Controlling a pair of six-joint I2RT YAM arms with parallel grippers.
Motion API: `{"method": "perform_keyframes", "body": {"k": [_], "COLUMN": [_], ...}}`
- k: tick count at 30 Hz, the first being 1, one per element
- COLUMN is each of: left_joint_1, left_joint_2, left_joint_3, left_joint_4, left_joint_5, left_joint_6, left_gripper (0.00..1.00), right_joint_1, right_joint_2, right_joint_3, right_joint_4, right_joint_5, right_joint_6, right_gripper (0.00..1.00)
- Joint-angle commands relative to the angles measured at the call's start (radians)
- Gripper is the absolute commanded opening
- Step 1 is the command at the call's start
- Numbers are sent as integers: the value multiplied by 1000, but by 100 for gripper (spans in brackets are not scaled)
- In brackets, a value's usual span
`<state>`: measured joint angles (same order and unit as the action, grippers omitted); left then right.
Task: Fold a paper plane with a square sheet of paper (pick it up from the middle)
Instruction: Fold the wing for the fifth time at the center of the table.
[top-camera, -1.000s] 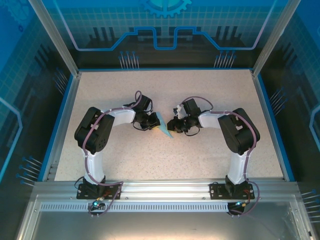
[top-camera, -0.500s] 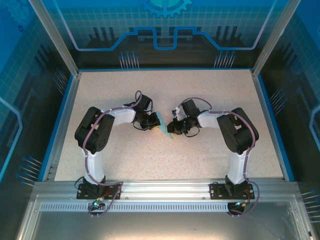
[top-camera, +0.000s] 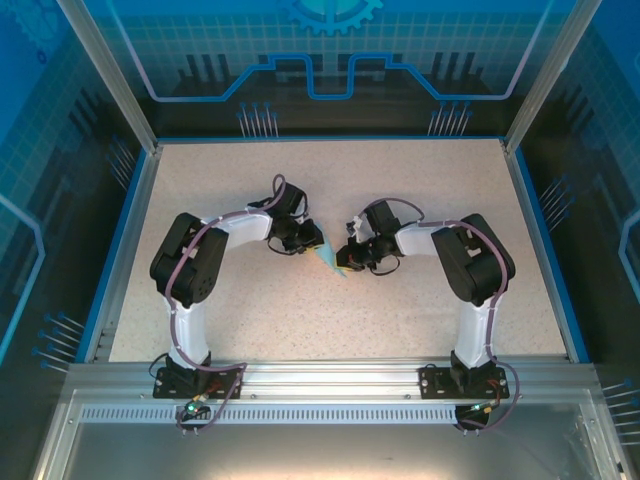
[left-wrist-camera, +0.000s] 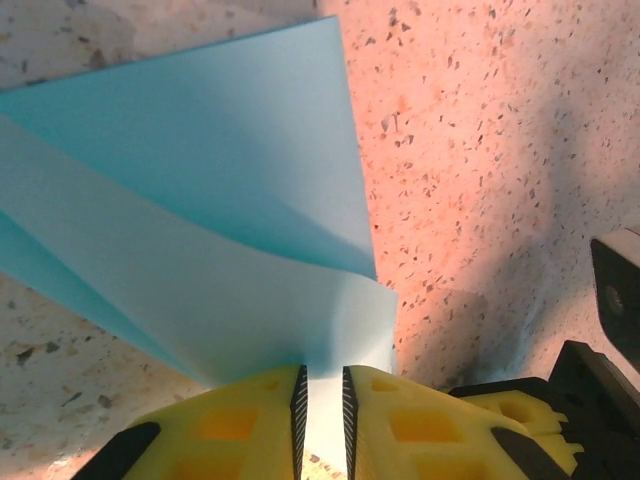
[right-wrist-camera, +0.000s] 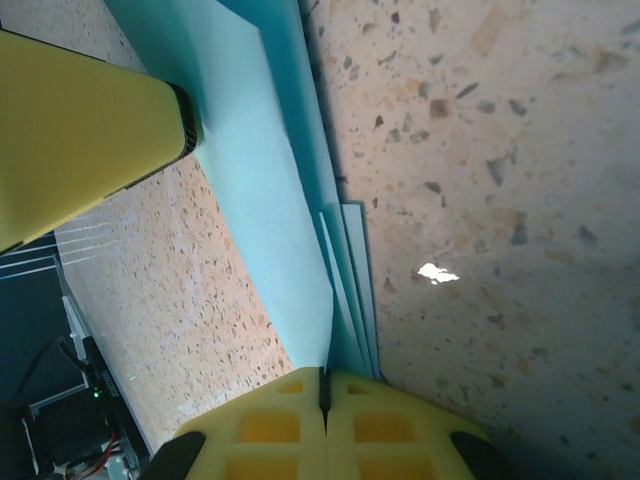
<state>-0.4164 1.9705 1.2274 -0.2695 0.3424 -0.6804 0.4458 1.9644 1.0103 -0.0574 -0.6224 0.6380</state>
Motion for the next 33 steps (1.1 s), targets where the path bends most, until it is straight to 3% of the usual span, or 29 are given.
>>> {"method": "perform_keyframes", "body": {"k": [1, 15, 28, 33], "left_joint_1": [-1, 16, 40, 51], "left_joint_2": [17, 51, 48, 64], "left_joint_3": [36, 31, -10, -2], "left_joint_4": [-28, 41, 19, 48], "left_joint_5": [-24, -43, -106, -100], "left_joint_6": [36, 106, 88, 156], "left_gripper": [22, 18, 17, 17], "right_joint_1": [-14, -25, -25, -25], "right_joint_2": [42, 57, 70, 74], "right_joint_3": [-24, -29, -24, -23], "right_joint_4": [-39, -55, -69, -70], "right_joint_5": [24, 29, 40, 37], "right_joint_6": [17, 26, 28, 26], "right_gripper": [3, 2, 2, 2]}}
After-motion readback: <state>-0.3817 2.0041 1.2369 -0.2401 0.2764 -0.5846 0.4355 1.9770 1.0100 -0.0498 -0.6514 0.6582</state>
